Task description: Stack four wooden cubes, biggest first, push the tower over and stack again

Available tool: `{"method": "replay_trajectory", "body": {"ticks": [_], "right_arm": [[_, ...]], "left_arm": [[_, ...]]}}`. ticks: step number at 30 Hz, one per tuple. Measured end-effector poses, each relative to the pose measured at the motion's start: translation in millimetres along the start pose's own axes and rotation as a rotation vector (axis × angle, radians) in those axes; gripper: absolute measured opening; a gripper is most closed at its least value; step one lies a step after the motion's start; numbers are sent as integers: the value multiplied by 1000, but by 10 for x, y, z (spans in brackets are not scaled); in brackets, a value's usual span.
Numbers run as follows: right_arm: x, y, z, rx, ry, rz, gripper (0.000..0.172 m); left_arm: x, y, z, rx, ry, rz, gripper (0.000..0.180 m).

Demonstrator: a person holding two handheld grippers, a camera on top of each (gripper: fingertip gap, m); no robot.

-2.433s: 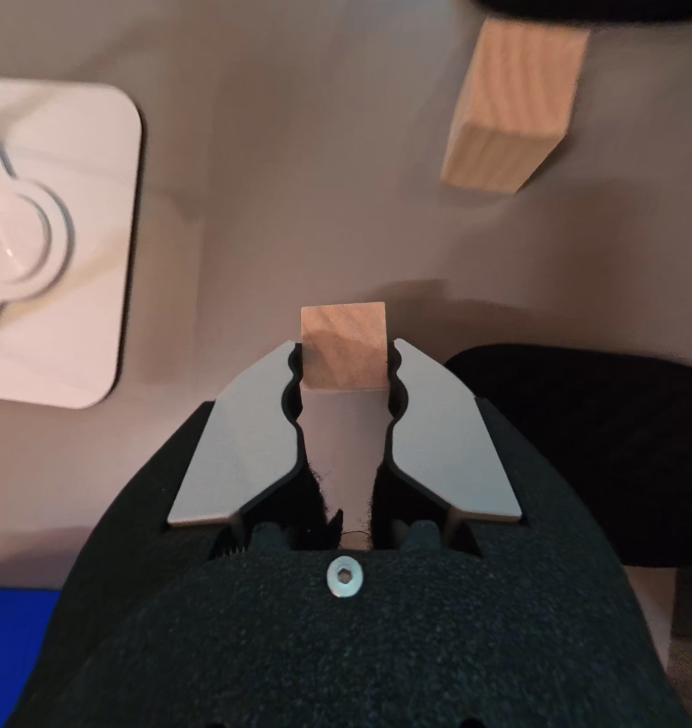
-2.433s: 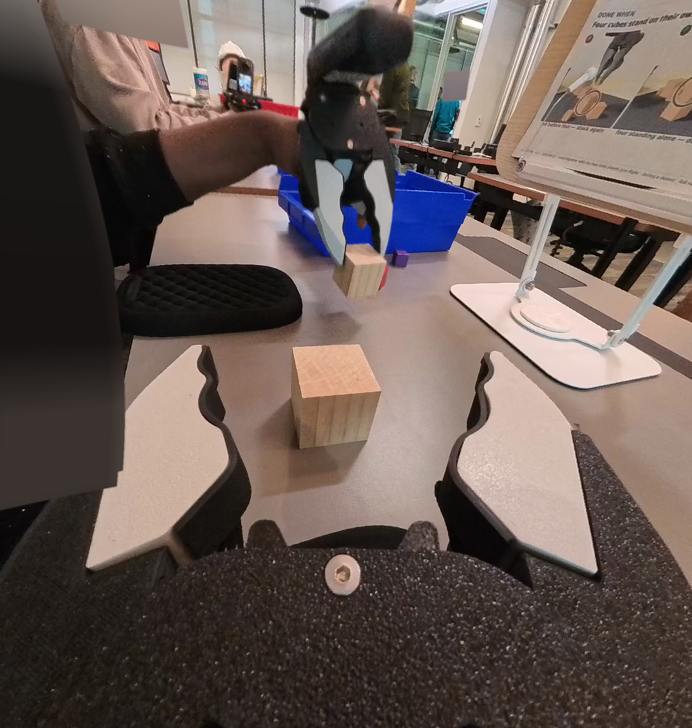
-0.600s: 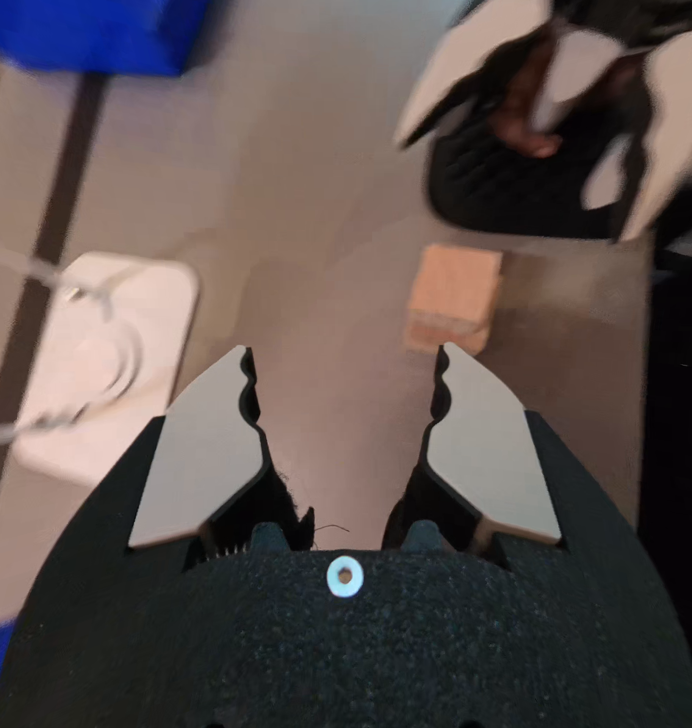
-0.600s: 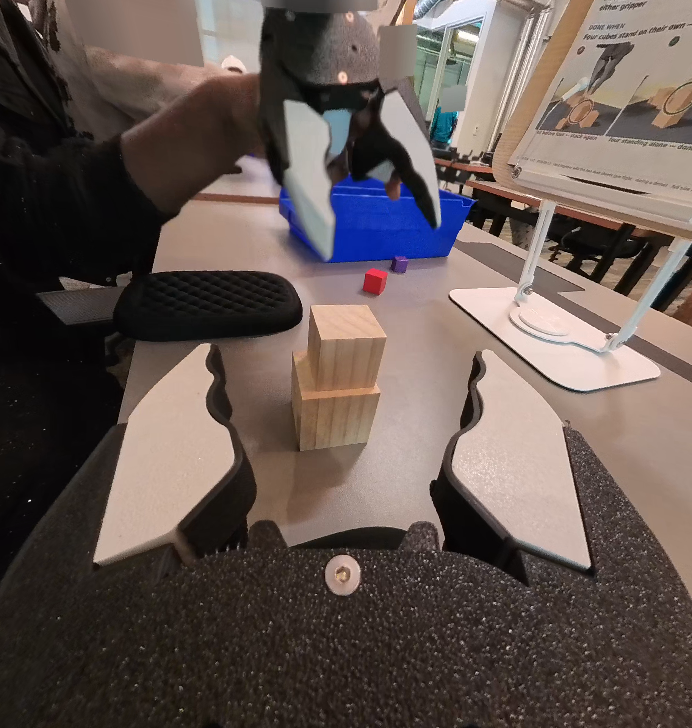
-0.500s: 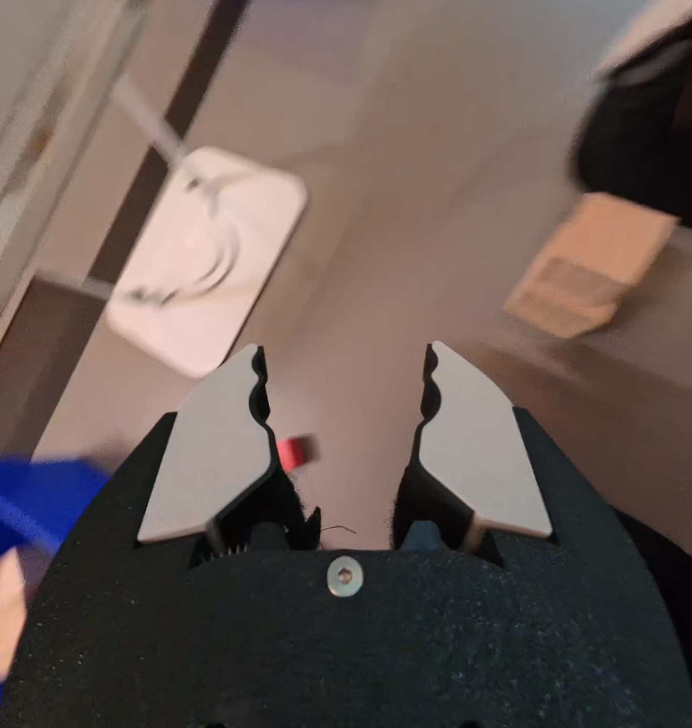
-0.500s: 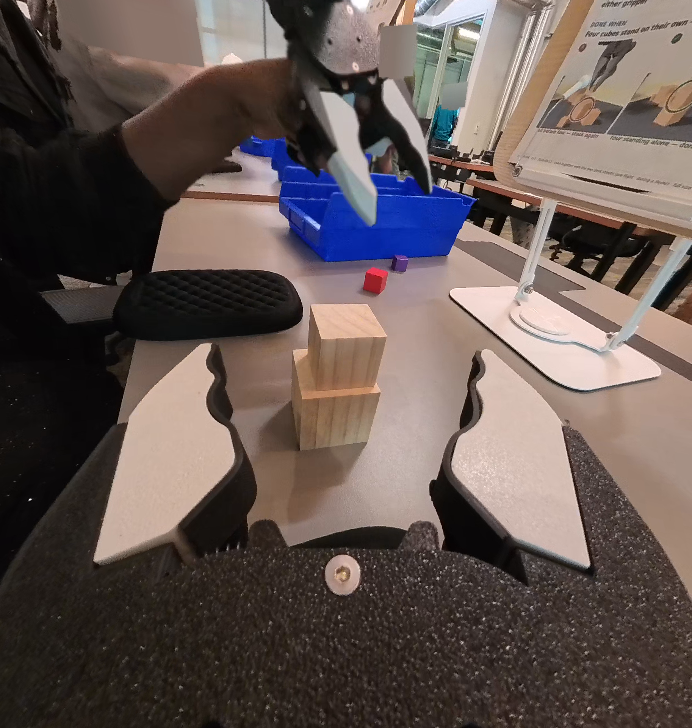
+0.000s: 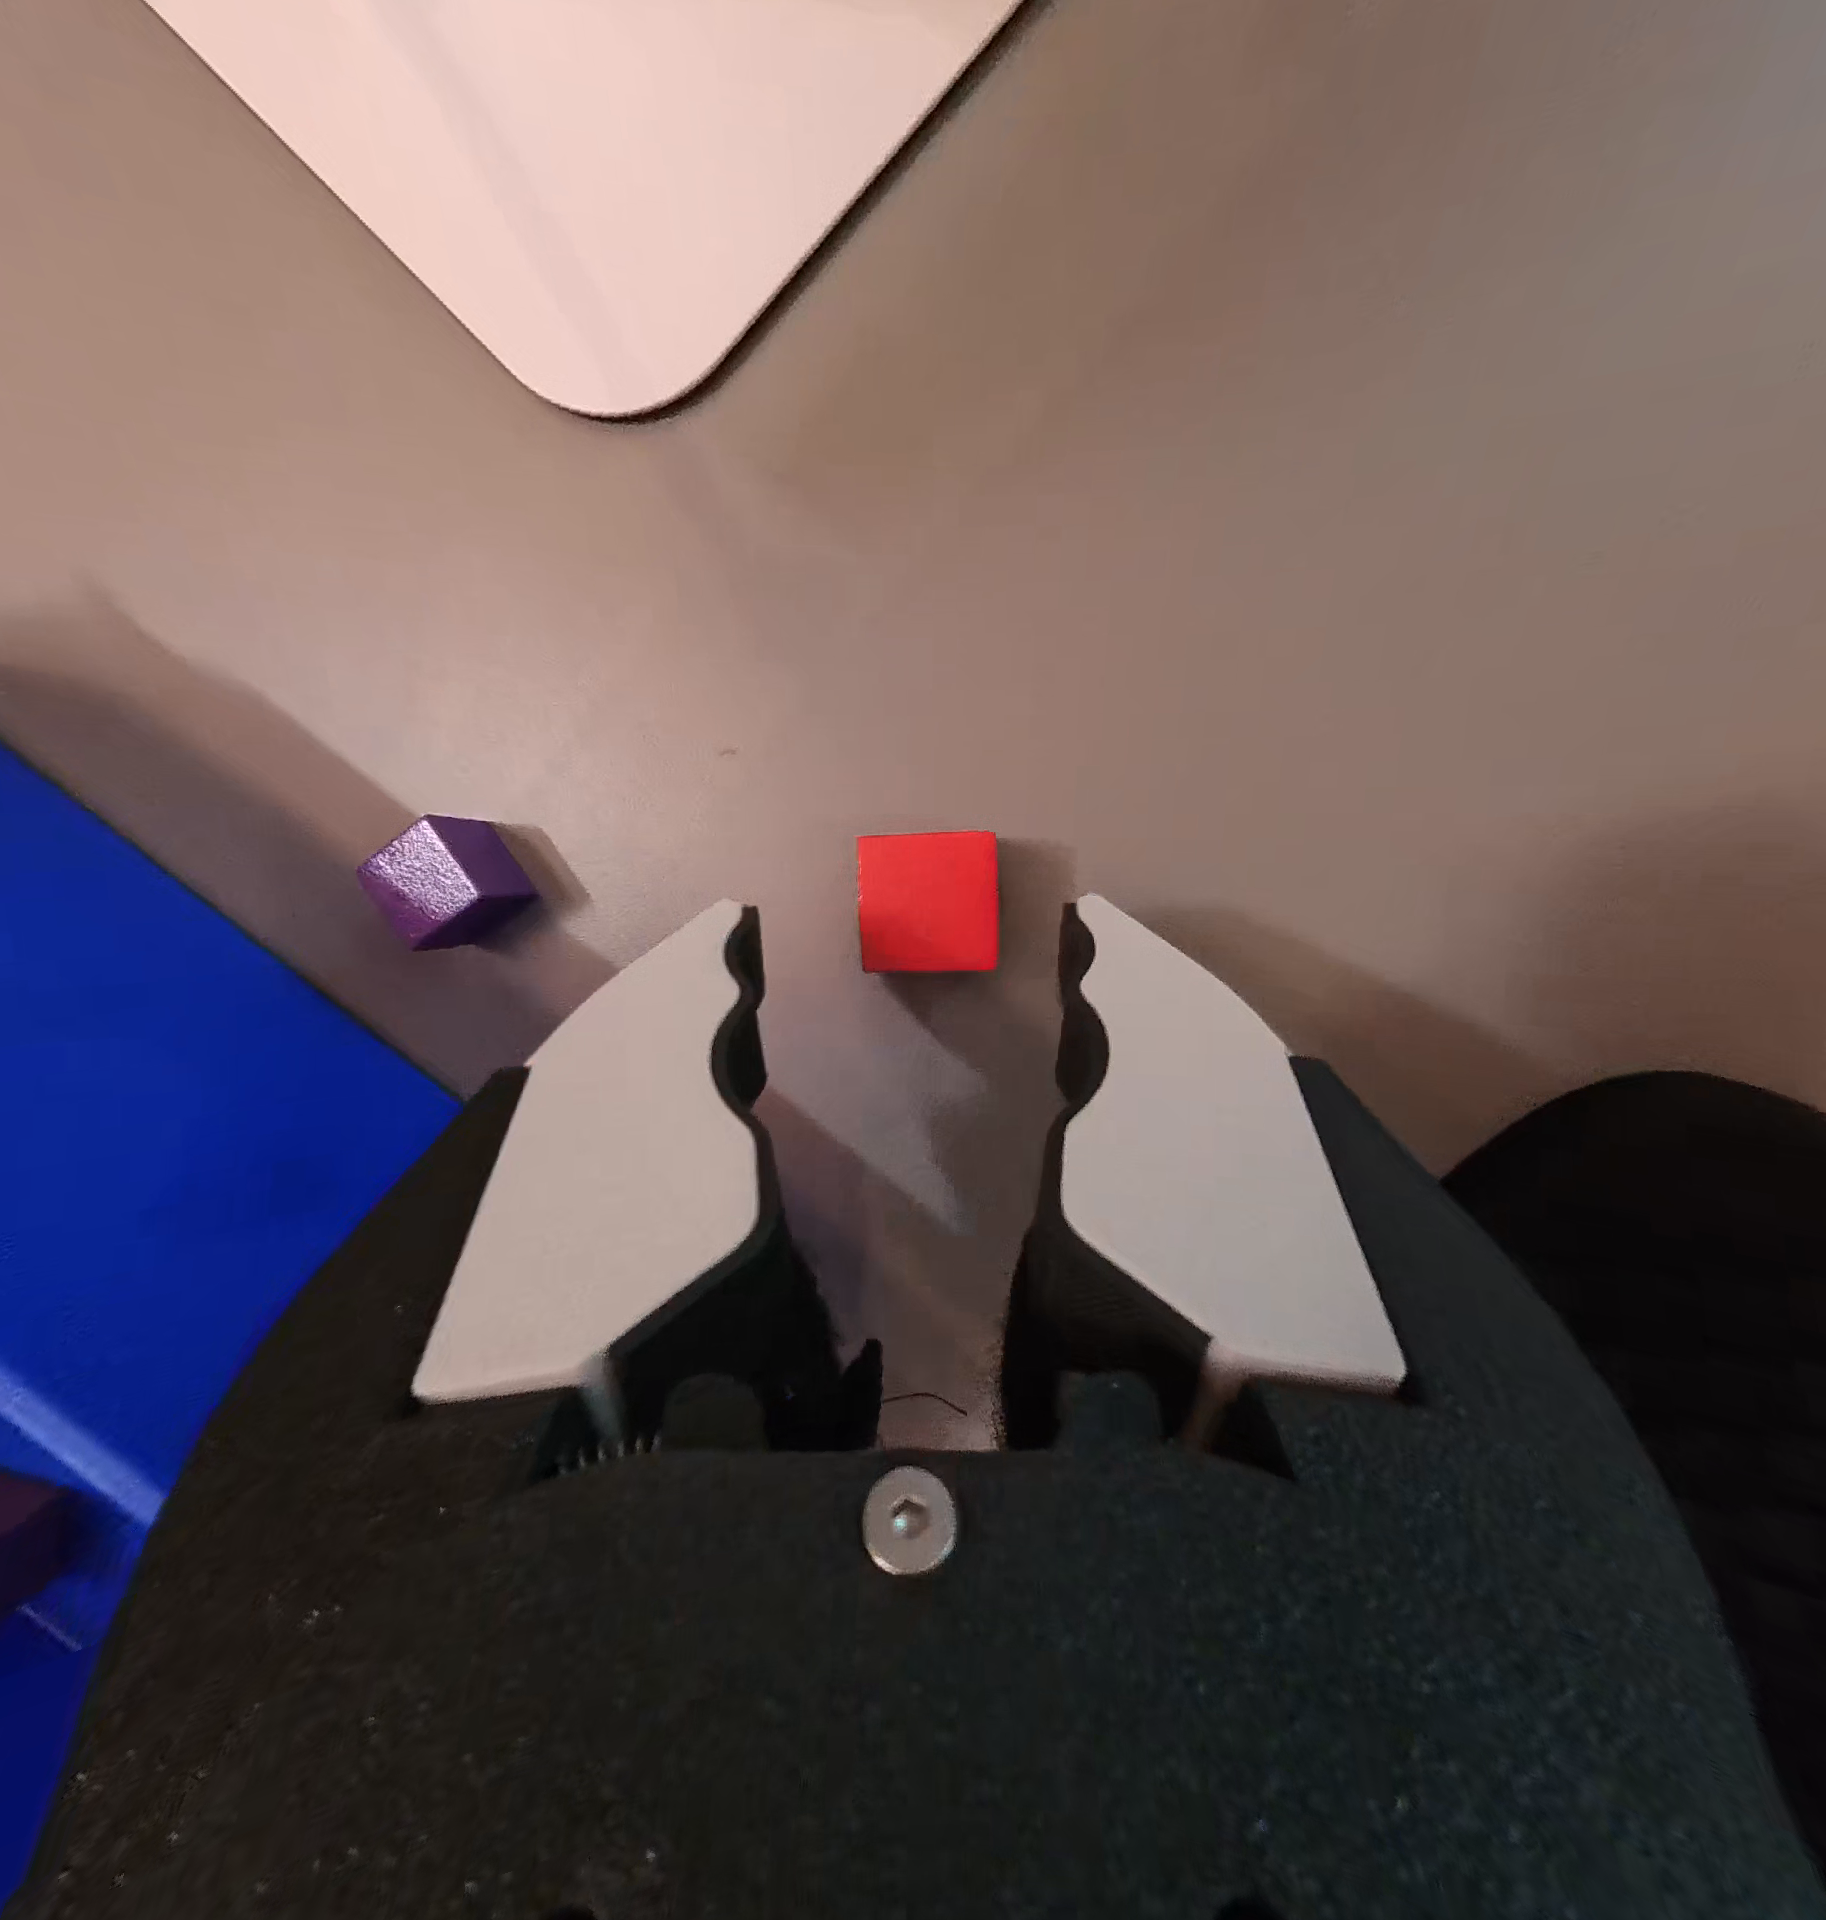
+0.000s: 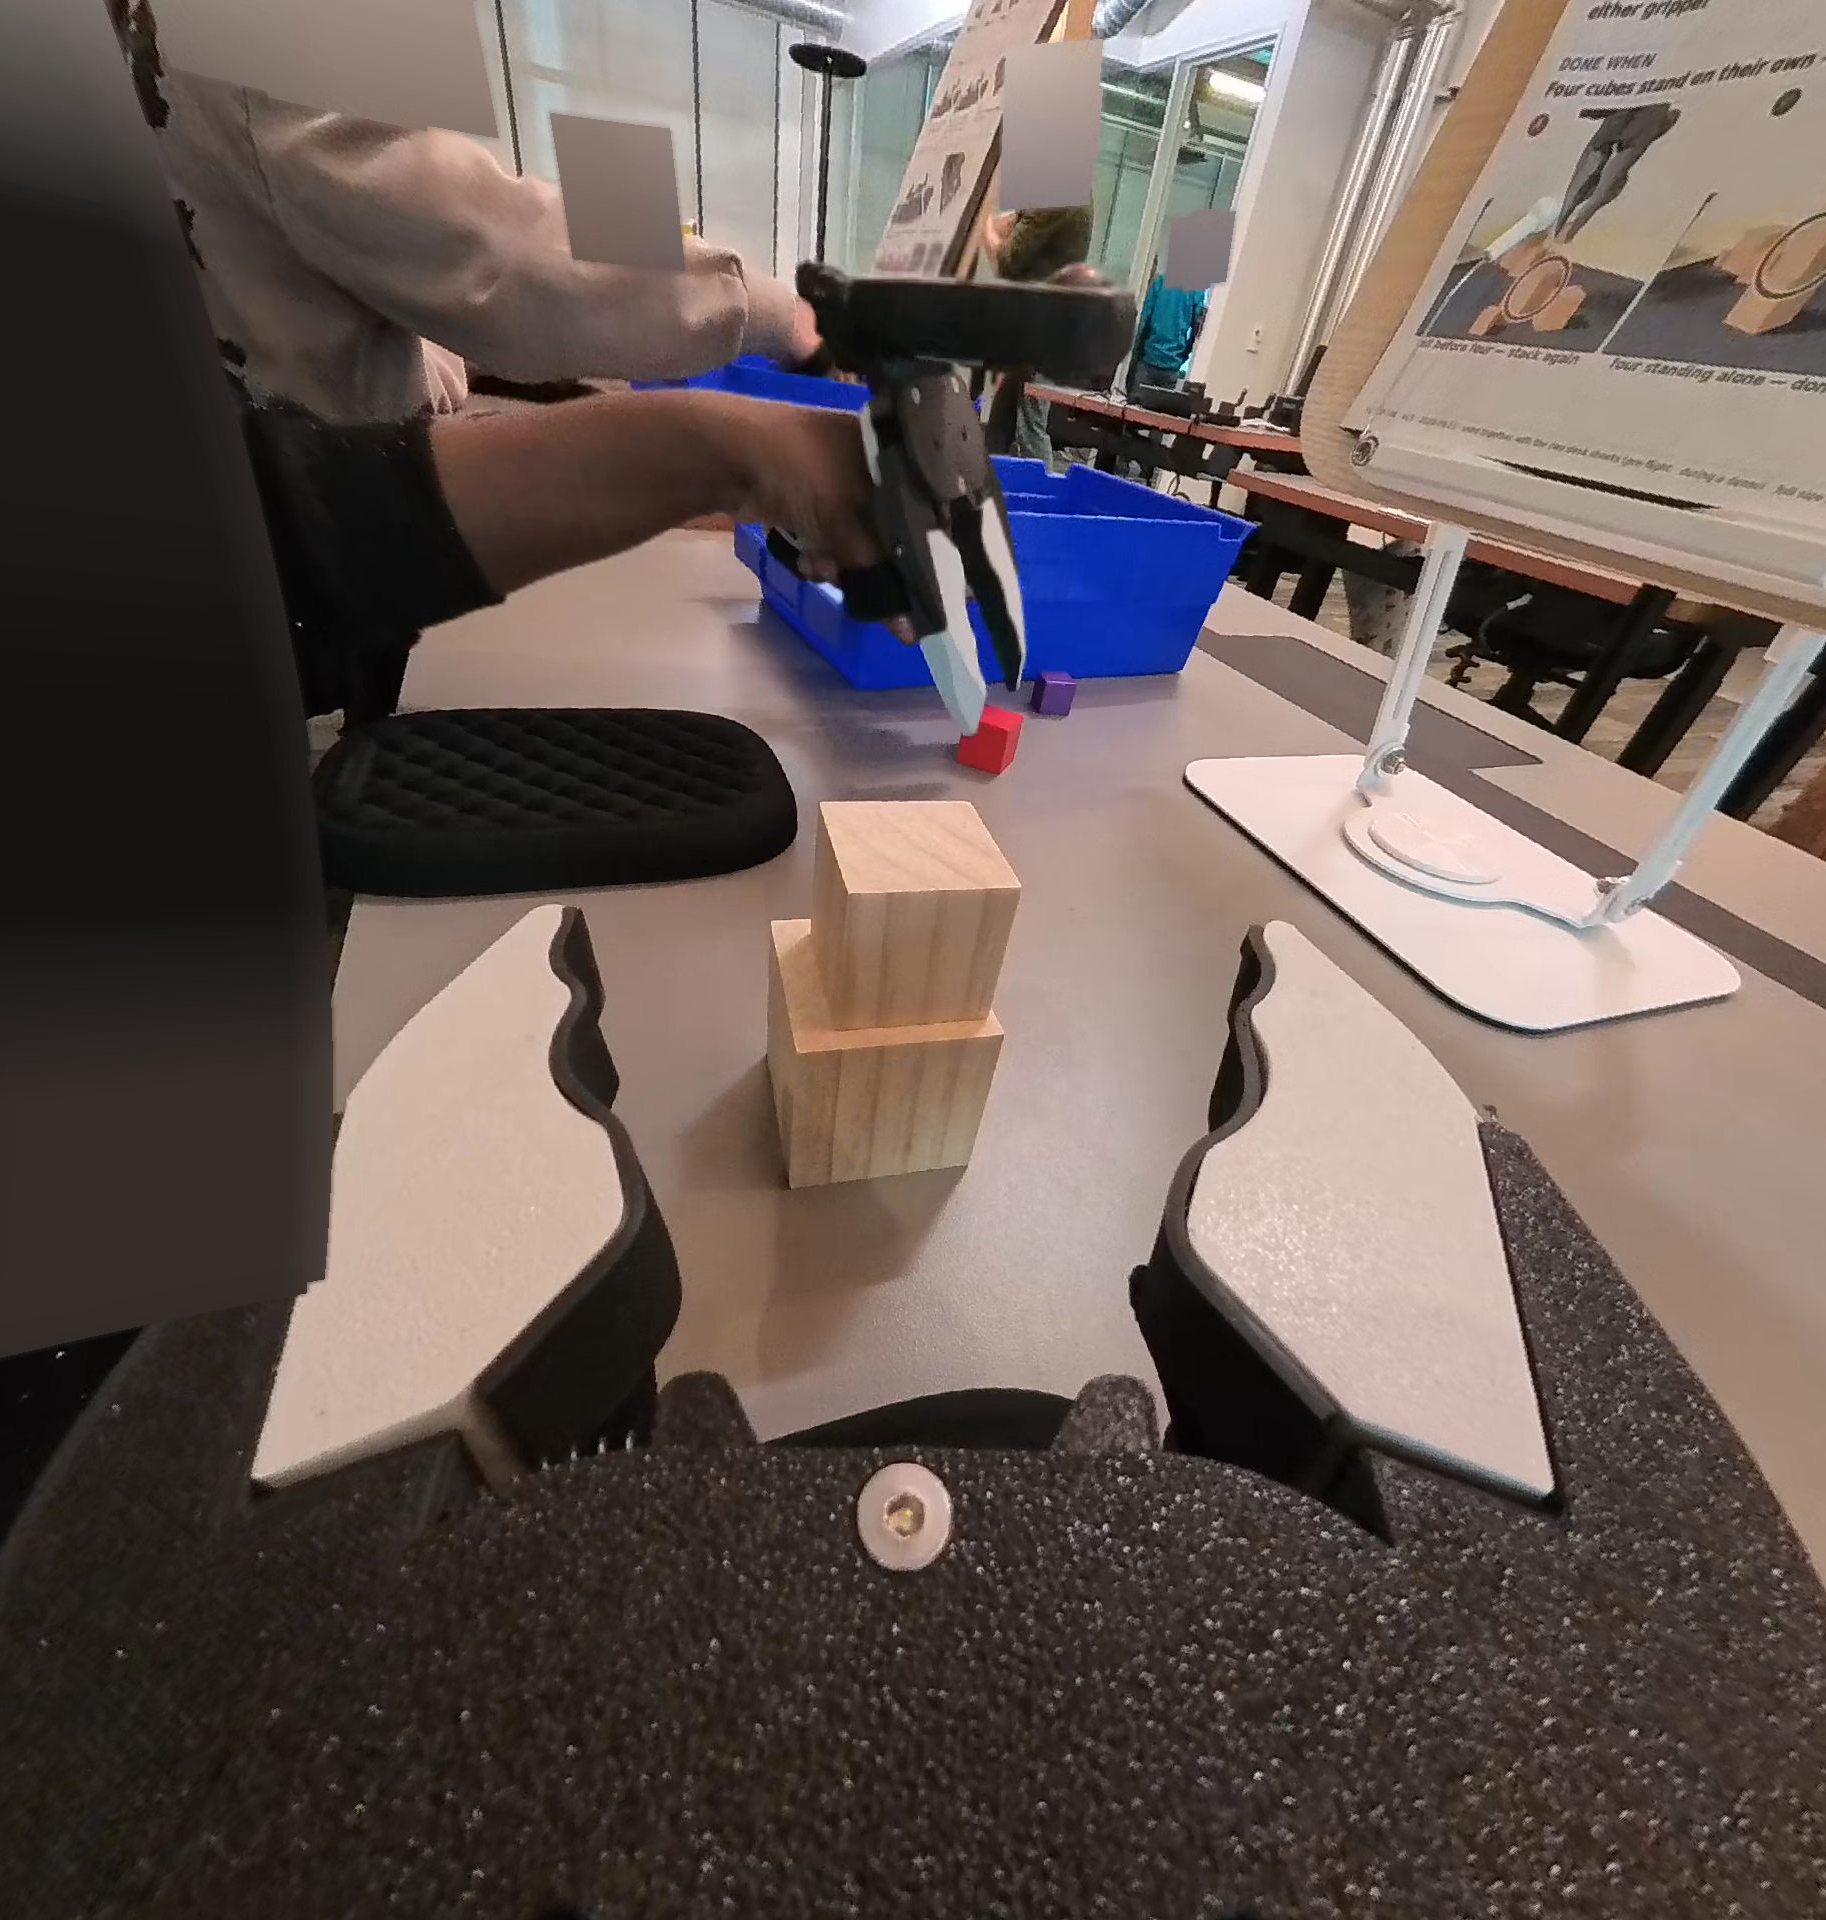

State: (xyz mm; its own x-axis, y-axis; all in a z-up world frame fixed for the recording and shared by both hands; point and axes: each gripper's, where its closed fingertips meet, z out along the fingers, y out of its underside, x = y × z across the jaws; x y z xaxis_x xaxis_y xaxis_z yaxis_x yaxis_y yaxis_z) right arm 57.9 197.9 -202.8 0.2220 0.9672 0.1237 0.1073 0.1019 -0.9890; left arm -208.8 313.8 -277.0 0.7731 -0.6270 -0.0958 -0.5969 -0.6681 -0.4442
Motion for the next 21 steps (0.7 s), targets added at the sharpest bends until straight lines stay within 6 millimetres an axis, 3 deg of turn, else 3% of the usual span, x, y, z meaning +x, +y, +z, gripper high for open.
{"method": "replay_trajectory", "body": {"ticks": [6,11,14,21], "right_arm": [[0,-3,-2,2,0,-1,113],[0,-5,-4,5,1,-1,113],[5,-6,-4,5,2,3,113],[1,-3,-1,3,3,-2,113]], "left_arm": [[46,13,88,-40,6,-45,52],[66,19,129,-38,23,-49,27],[84,23,122,-32,39,-43,27],[331,-161,-79,53,94,37,27]]}}
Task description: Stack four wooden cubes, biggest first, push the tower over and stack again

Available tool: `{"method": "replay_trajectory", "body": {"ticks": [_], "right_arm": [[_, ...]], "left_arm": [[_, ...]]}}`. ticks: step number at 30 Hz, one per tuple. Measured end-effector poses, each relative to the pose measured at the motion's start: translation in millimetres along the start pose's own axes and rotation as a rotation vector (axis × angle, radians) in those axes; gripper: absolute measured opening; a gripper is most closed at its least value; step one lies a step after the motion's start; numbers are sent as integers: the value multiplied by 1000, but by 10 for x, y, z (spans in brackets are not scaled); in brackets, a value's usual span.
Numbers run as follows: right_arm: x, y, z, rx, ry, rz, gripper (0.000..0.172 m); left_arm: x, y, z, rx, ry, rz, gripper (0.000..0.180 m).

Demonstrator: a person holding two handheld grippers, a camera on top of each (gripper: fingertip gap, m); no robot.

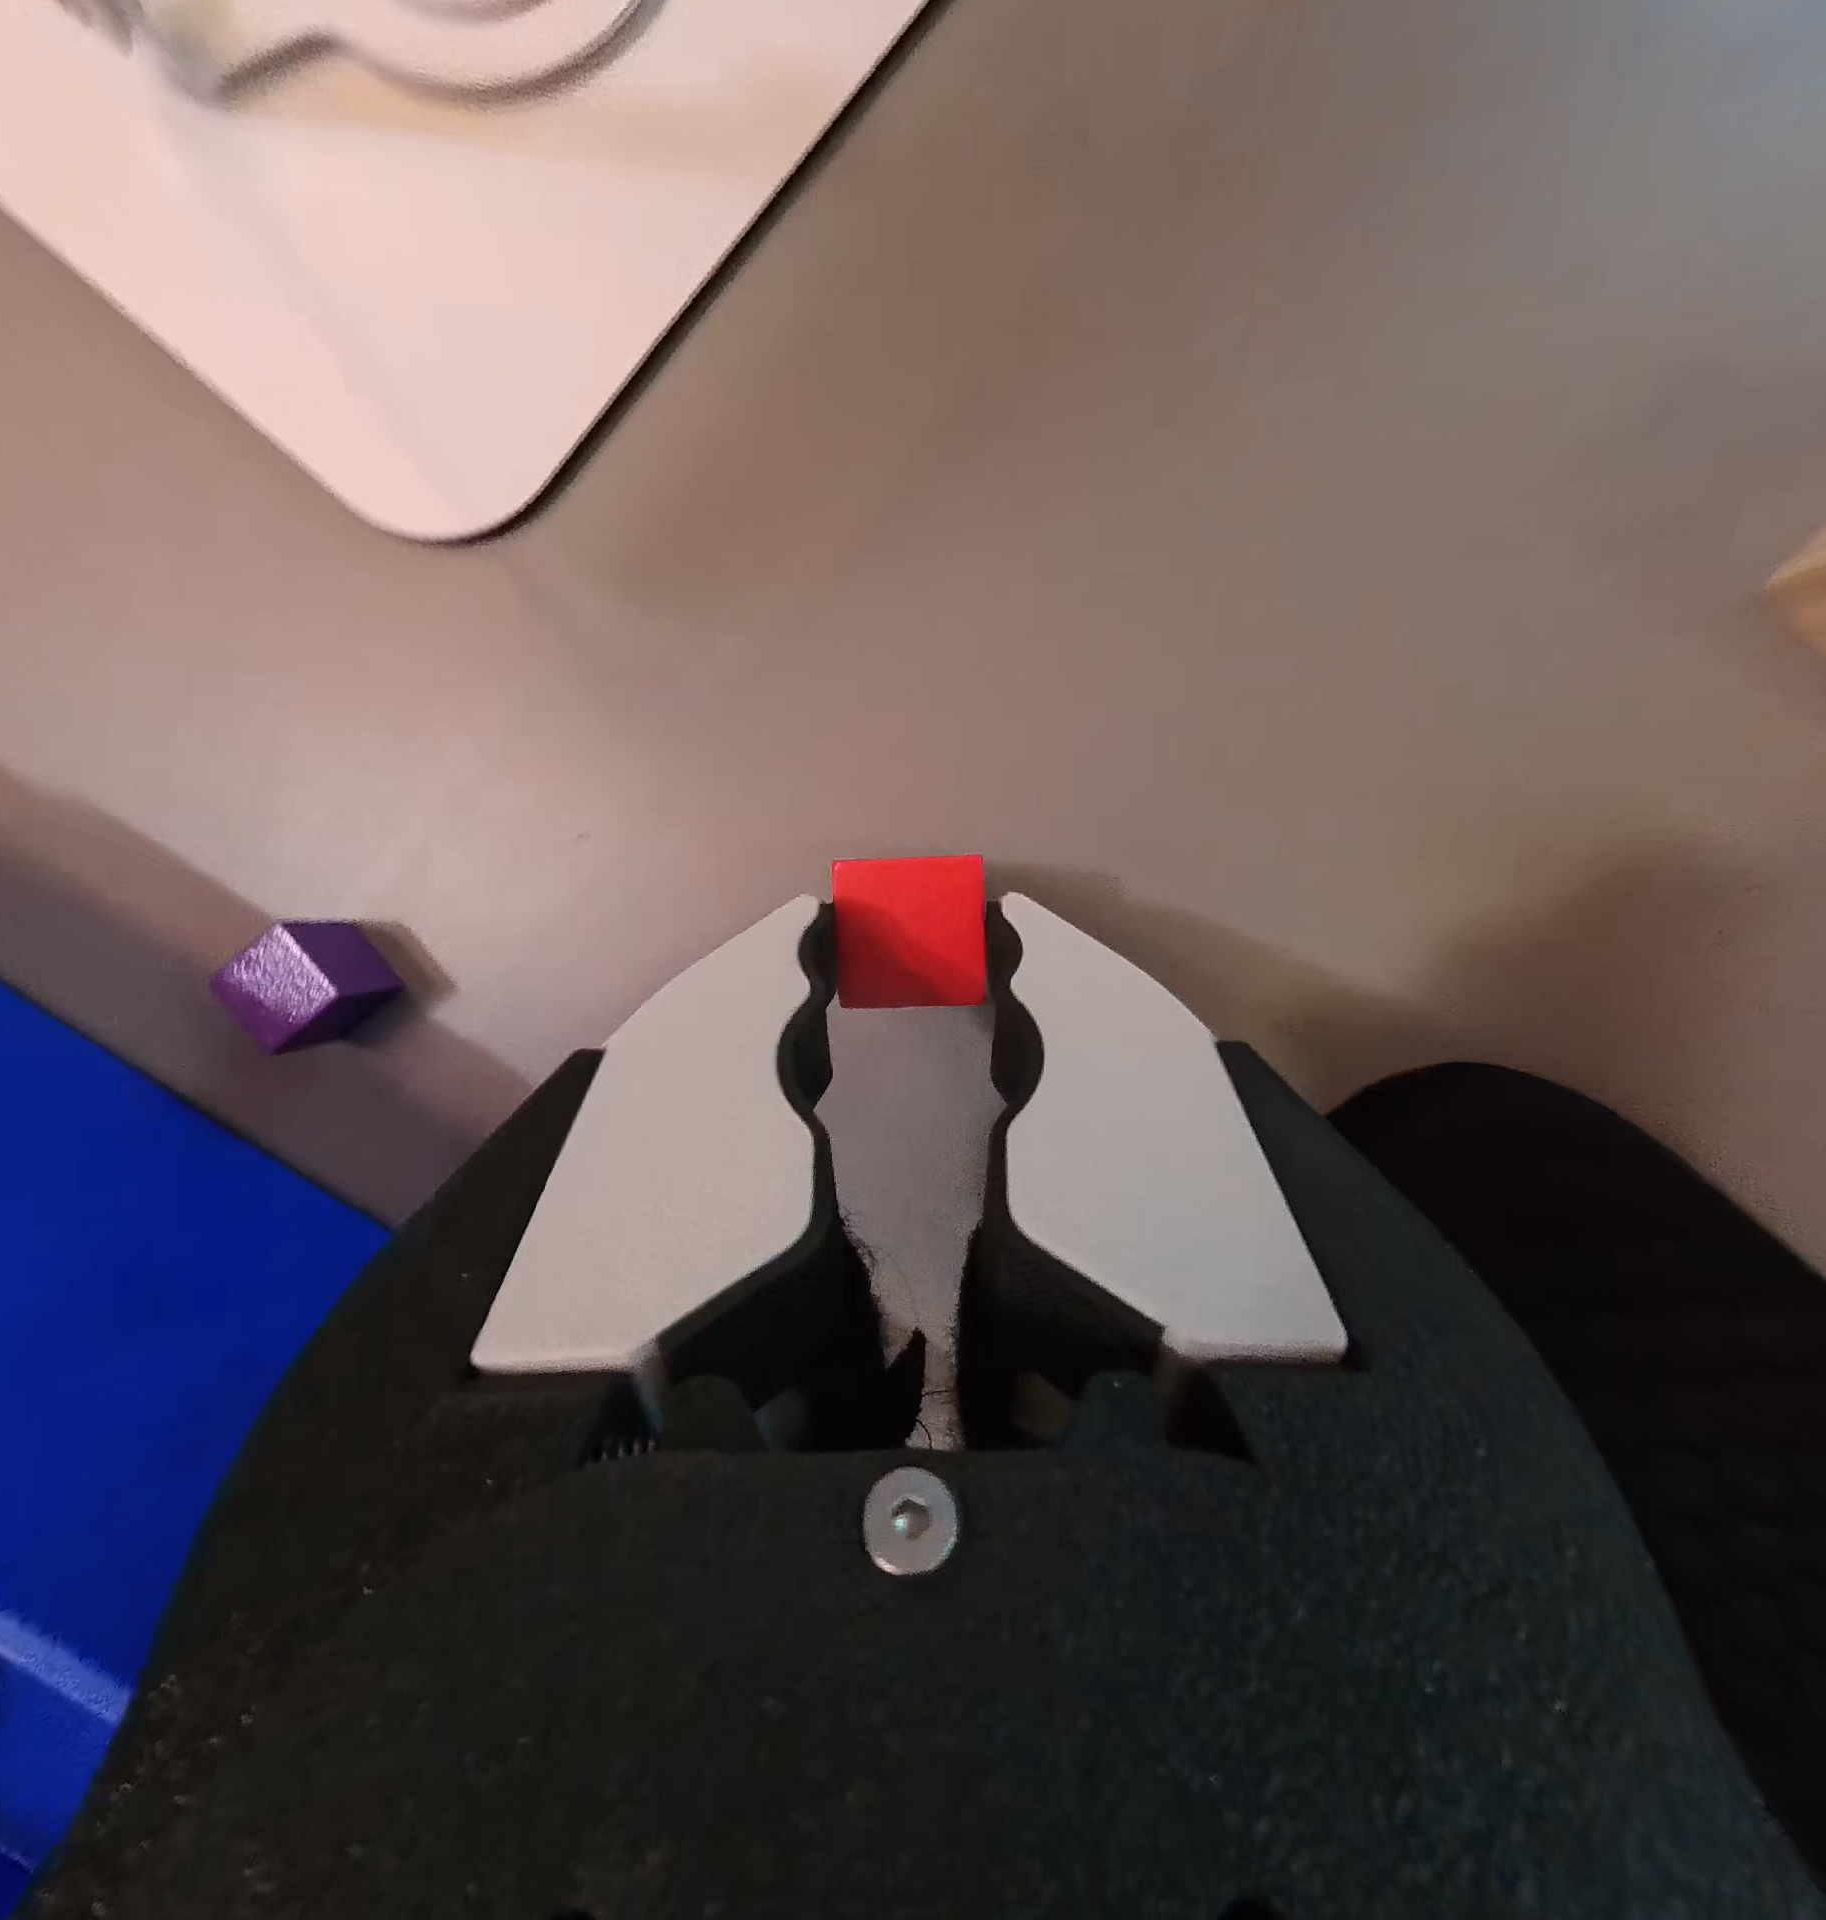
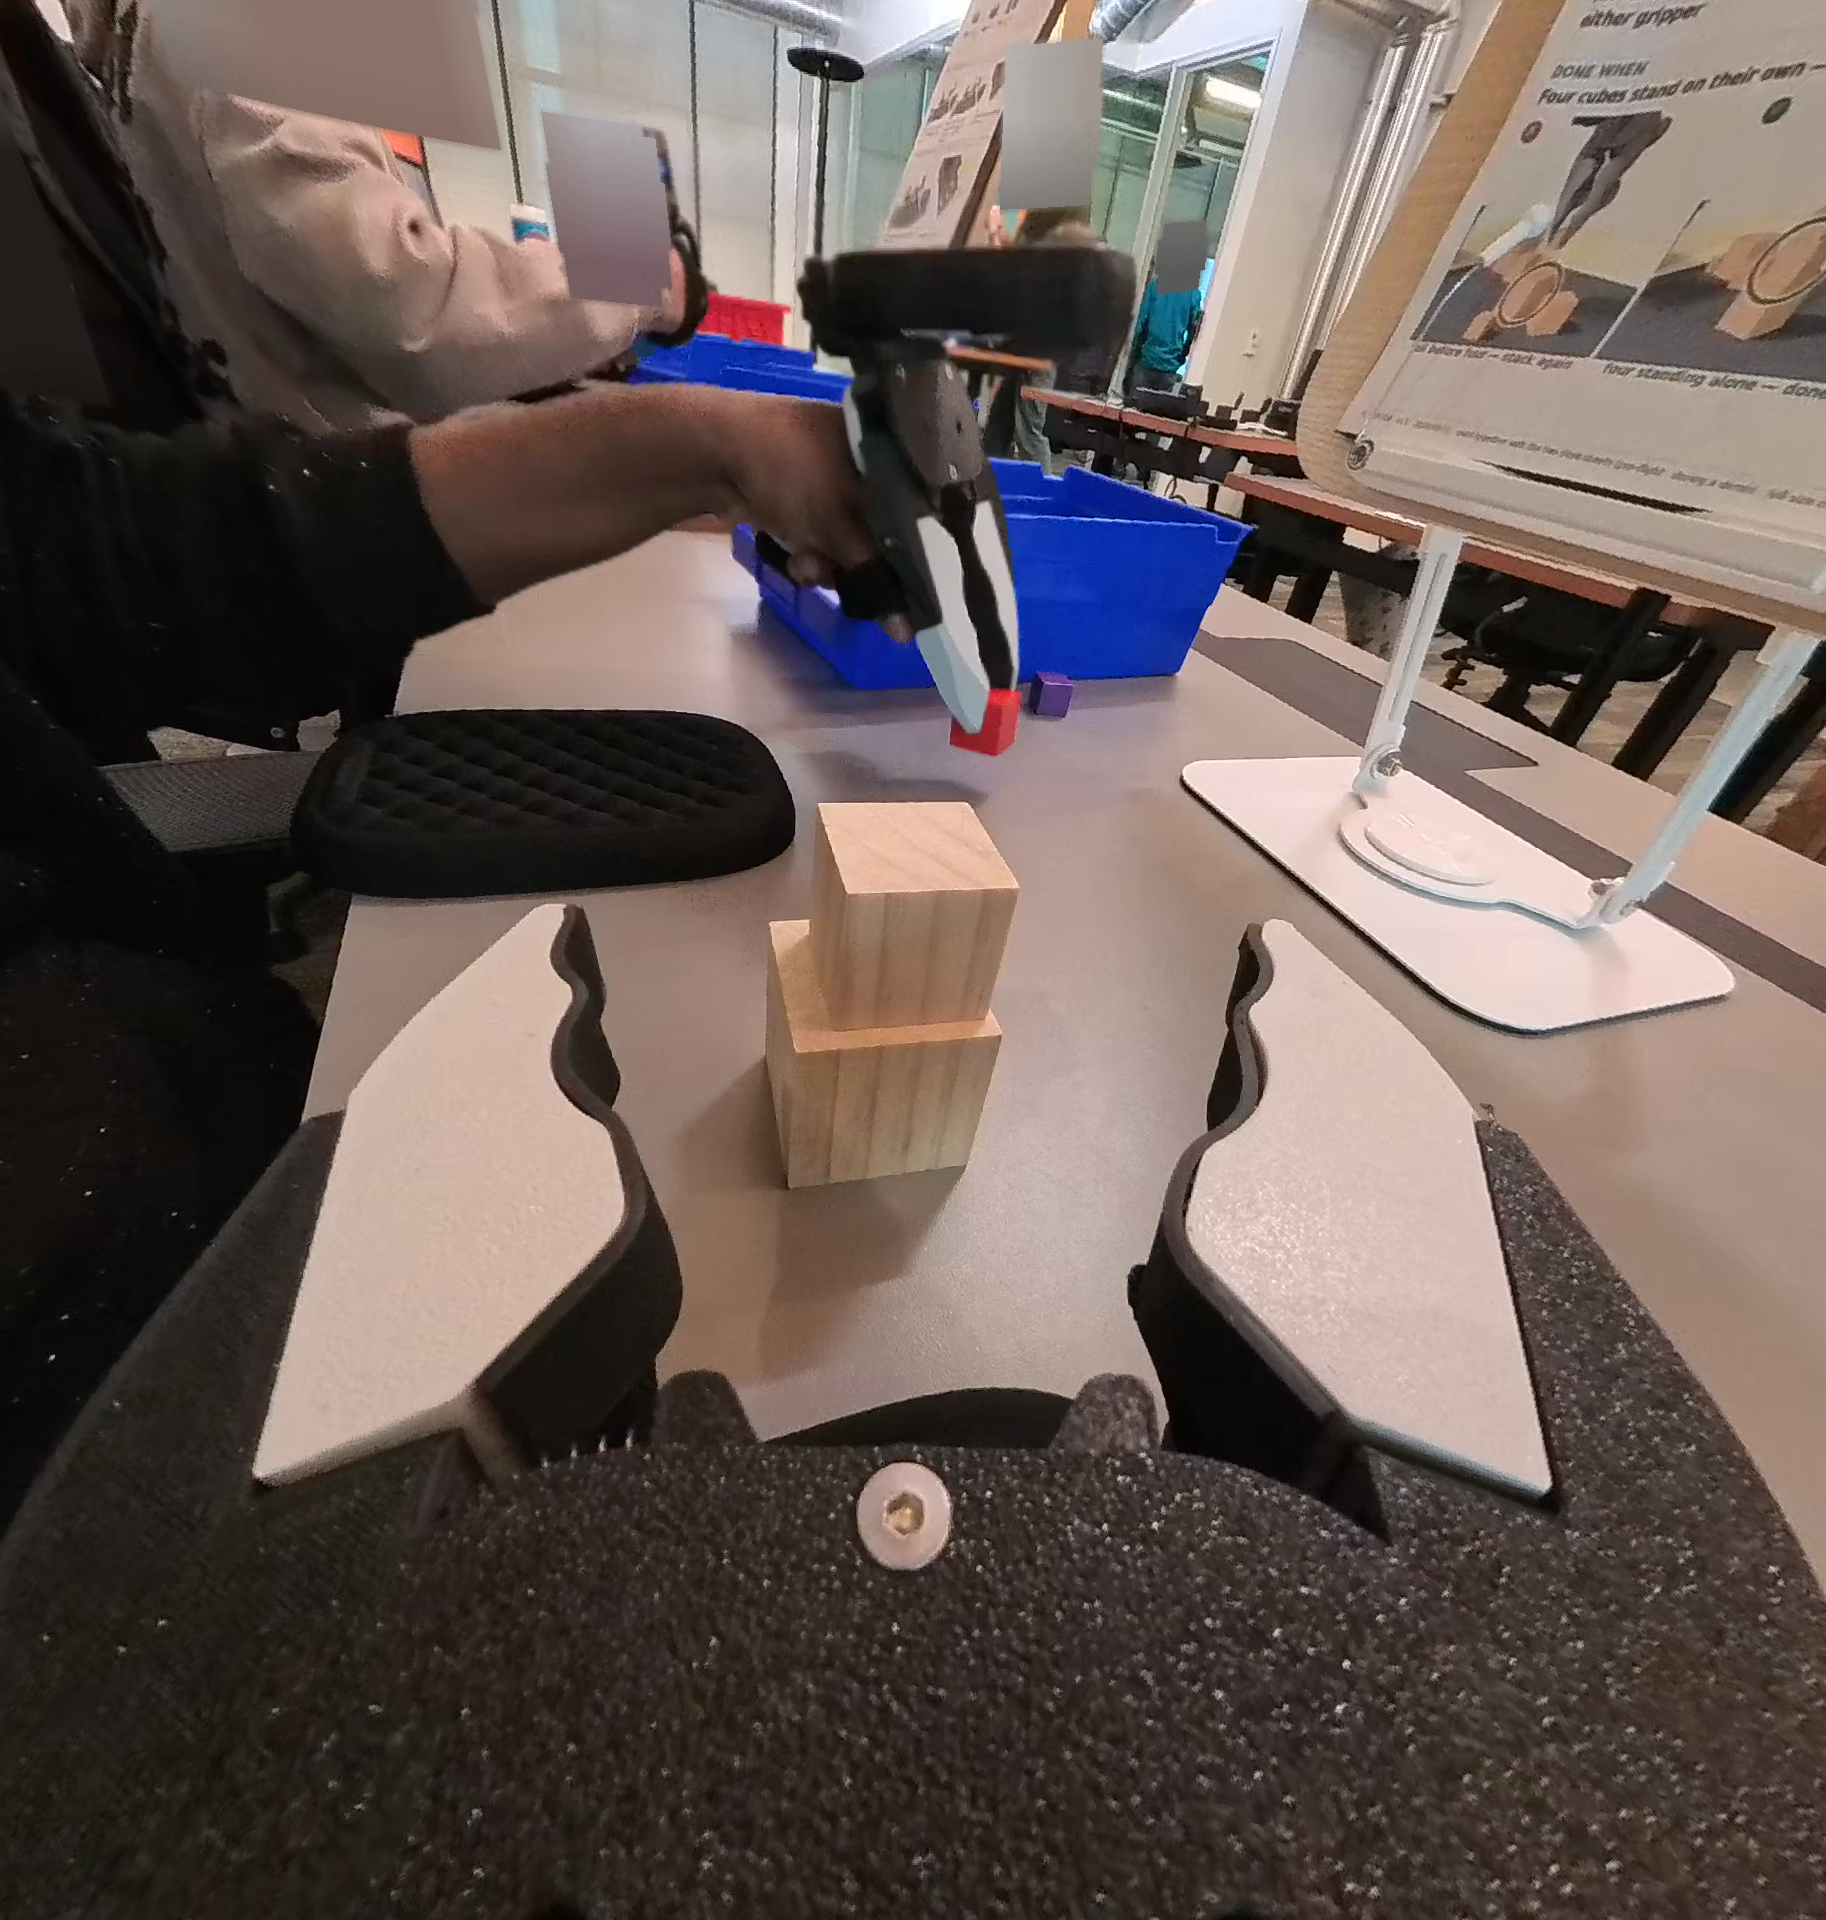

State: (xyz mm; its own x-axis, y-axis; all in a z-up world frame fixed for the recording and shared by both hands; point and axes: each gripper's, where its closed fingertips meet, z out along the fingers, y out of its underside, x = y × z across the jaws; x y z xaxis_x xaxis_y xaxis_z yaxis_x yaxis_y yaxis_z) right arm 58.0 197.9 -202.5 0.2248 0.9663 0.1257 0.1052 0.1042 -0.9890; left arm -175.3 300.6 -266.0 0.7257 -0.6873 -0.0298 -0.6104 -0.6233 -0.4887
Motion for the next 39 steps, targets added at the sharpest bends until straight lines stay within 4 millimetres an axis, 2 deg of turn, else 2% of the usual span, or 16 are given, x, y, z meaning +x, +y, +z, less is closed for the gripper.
{"method": "replay_trajectory", "body": {"ticks": [4,8,12,18,25,32,39], "right_arm": [[4,4,3,-3,-1,6,113],[14,-4,-4,4,-1,15,113],[20,-14,-12,12,0,22,112],[20,-18,-16,17,-1,25,112],[19,-22,-19,21,-3,26,112],[23,-29,-27,28,-8,38,111],[17,-26,-25,25,-8,32,110]], "left_arm": [[246,-260,-190,64,4,97,27],[572,-586,-407,150,49,190,27],[951,-817,-593,207,98,293,27],[1550,-997,-763,243,209,451,27],[2118,-1070,-770,221,332,612,27],[2278,-1081,-601,151,369,690,27],[2213,-997,-418,58,368,744,27]]}}
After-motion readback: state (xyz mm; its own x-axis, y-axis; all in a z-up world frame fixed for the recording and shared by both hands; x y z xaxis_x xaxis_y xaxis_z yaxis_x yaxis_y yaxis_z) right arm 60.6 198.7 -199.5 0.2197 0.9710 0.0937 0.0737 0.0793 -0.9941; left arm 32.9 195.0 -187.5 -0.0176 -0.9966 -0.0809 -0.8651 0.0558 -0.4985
